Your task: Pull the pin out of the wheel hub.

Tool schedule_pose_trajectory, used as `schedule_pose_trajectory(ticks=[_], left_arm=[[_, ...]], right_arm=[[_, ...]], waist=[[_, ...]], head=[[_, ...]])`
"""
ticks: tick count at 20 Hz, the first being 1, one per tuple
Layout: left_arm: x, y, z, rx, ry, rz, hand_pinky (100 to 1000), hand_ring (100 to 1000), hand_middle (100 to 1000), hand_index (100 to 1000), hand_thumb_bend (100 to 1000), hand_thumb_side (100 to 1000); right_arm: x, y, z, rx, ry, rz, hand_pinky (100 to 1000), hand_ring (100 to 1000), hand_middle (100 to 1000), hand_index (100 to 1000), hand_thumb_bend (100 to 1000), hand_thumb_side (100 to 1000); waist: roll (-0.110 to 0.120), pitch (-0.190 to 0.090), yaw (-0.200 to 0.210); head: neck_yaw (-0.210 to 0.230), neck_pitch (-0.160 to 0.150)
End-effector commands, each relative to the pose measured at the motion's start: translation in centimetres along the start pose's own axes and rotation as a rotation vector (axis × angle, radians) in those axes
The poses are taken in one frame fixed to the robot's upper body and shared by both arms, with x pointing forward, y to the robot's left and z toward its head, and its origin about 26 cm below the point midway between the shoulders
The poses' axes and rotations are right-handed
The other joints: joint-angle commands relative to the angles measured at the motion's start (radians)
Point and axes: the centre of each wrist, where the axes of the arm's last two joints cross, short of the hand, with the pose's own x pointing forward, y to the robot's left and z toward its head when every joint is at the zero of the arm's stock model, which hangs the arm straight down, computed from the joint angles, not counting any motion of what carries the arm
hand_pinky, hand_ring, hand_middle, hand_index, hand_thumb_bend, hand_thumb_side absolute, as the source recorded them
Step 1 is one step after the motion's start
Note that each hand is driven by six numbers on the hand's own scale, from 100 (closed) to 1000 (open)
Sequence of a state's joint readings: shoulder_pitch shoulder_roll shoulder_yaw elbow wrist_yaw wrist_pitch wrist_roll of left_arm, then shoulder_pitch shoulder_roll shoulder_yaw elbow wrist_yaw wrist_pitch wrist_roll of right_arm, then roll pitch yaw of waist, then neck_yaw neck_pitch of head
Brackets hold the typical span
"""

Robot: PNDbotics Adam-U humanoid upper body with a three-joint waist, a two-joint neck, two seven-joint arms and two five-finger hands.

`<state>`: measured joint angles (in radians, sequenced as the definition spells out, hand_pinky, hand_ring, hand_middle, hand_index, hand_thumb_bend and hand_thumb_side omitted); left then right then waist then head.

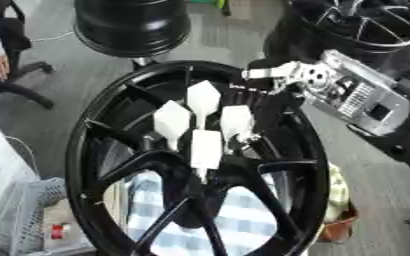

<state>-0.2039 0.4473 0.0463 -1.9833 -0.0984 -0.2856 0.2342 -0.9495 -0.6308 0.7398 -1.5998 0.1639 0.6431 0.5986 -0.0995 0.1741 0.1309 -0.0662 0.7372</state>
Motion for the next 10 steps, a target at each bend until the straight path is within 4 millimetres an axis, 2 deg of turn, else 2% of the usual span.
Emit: schedule_pose_trajectory(ticks=[1, 3, 6, 10], left_arm=[[0.53, 0.27, -0.57, -0.005, -0.031, -0.007, 771, 784, 694, 894, 194, 570], [0.52, 0.26, -0.55, -0.004, -0.03, -0.007, 771, 785, 694, 894, 193, 570], [0.52, 0.26, -0.53, -0.003, -0.029, -0.007, 771, 785, 694, 894, 191, 570], [0.51, 0.25, -0.52, -0.004, -0.028, -0.007, 771, 785, 694, 894, 188, 570]], right_arm=[[-0.1, -0.88, 0.45, 0.016, 0.033, -0.025, 766, 681, 599, 696, 562, 138], [-0.18, -0.88, 0.43, 0.014, 0.033, -0.027, 766, 674, 591, 688, 513, 100], [-0.23, -0.91, 0.44, 0.013, 0.033, -0.03, 764, 650, 566, 668, 424, 100], [-0.15, -0.95, 0.49, 0.019, 0.026, -0.035, 755, 631, 548, 655, 376, 100]], waist=[[0.007, -0.011, 0.001], [0.007, -0.01, 0.001], [0.007, -0.01, 0.0], [0.008, -0.01, -0.001]], head=[[-0.002, -0.009], [-0.001, -0.009], [-0.003, -0.009], [-0.004, -0.011]])
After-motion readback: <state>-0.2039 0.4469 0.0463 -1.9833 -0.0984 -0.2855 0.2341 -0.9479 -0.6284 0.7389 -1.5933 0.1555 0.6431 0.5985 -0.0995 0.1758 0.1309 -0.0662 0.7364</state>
